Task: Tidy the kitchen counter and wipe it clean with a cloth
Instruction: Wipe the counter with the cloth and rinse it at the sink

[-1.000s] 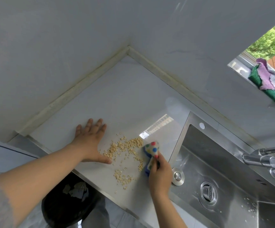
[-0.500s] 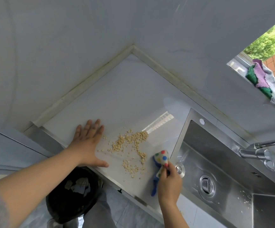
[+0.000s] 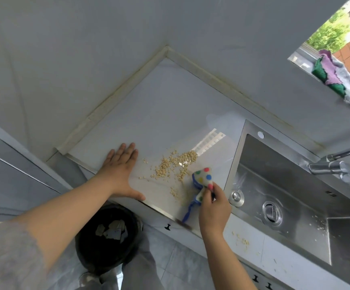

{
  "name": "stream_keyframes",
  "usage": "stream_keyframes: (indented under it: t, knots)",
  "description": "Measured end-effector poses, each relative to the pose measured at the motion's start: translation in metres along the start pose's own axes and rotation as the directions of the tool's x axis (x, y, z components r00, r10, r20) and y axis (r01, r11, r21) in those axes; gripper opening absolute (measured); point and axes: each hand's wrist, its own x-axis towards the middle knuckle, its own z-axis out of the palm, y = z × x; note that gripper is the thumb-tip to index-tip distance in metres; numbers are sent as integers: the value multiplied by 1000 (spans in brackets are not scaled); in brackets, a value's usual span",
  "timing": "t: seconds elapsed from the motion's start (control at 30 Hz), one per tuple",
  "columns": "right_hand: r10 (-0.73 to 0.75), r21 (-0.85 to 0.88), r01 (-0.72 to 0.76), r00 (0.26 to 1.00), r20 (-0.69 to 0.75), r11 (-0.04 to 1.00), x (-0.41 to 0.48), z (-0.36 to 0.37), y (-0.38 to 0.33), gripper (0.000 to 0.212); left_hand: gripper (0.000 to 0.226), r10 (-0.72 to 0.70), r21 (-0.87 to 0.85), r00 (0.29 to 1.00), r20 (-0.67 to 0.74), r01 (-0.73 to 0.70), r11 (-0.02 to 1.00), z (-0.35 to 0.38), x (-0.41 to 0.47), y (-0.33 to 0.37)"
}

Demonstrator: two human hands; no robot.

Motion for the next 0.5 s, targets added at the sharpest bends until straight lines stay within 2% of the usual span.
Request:
stream_keyframes:
  t: [0.23, 0.5]
  knots:
    - [113, -135, -122, 991, -74, 983, -14, -3, 25, 19, 140, 26, 24, 1000, -2, -26, 999, -2, 0, -3]
    - [31, -178, -51, 993, -112, 983, -14, 24, 19, 20, 141, 28, 8, 999, -39, -28, 1000, 7, 5, -6]
